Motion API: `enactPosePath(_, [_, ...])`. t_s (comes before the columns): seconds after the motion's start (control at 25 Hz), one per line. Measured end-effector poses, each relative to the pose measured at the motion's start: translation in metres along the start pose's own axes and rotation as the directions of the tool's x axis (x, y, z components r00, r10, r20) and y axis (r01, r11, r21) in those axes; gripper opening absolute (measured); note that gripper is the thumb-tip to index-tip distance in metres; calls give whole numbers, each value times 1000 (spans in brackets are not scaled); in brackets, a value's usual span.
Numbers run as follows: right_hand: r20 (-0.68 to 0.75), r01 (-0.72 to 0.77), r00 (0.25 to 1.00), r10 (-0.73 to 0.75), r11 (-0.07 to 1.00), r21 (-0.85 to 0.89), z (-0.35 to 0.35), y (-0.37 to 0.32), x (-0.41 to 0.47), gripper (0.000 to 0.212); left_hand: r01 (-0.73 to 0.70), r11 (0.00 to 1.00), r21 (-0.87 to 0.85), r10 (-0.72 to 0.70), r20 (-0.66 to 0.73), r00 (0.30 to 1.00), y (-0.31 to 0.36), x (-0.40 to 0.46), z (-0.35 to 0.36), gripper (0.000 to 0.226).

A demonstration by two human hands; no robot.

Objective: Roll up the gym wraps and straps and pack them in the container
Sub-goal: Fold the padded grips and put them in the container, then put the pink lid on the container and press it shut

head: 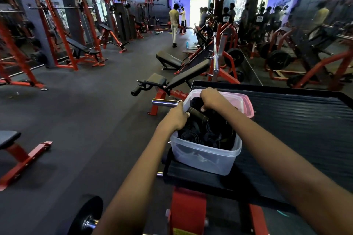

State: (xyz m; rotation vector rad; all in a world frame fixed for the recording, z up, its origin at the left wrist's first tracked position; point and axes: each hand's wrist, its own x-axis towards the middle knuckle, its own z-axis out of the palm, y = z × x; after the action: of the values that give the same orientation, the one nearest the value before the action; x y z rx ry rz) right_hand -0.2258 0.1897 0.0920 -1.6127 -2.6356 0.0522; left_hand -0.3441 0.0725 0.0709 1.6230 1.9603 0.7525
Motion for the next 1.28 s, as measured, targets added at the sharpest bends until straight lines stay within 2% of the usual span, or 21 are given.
enactPosePath(0.16, [44, -90, 996, 82, 972, 219, -1, 15, -4, 48, -5, 998, 64, 5, -5, 1000, 1, 0, 2, 42])
enactPosePath(0.36, [-45, -68, 996, 78, 981, 181, 9, 9, -11, 42, 20, 997, 70, -19, -17, 1000, 1, 0, 2, 43])
enactPosePath(0.44, [-17, -75, 996, 82, 965, 250, 11, 14, -12, 42, 30, 997, 74, -28, -24, 999, 2, -1, 2, 42])
enactPosePath(0.56, [8, -26, 1000, 25, 968, 249, 11, 15, -20, 45, 39, 996, 82, -36, -39, 999, 2, -2, 4, 41])
enactPosePath(0.64, [-89, 22, 996, 12, 930, 367, 13, 19, -26, 51, 63, 996, 60, -61, -32, 998, 1, 2, 2, 42])
enactPosePath(0.68, [-197, 54, 980, 39, 893, 446, 12, 23, -31, 49, 76, 996, 45, -75, -24, 997, 0, 3, 2, 43])
enactPosePath(0.76, [-436, 99, 882, 181, 832, 546, 4, 40, -38, 36, 102, 994, 28, -101, -13, 995, 3, 2, 5, 44])
enactPosePath(0.84, [-508, 40, 787, 350, 792, 609, -2, 67, -45, 32, 123, 992, 15, -123, -21, 992, 9, -2, 11, 46])
enactPosePath(0.92, [-411, -115, 780, 472, 754, 647, 4, 99, -48, 36, 147, 989, 6, -147, -59, 987, 14, -3, 17, 48])
enactPosePath(0.96, [-324, -202, 809, 490, 751, 629, 14, 113, -47, 36, 154, 988, 5, -153, -81, 985, 15, -4, 19, 48])
enactPosePath(1.04, [-94, -311, 907, 410, 804, 506, 39, 134, -40, 37, 151, 988, 6, -150, -118, 982, 15, -4, 20, 44])
enactPosePath(1.12, [111, -283, 959, 260, 886, 368, 64, 148, -32, 44, 148, 989, 1, -147, -125, 981, 13, -3, 21, 41])
enactPosePath(1.2, [164, -243, 965, 202, 927, 285, 78, 150, -34, 42, 141, 990, -16, -142, -119, 983, 11, 1, 22, 41])
enactPosePath(1.28, [70, -205, 978, 194, 958, 202, 77, 149, -41, 34, 147, 989, -34, -150, -104, 983, 10, 3, 22, 40])
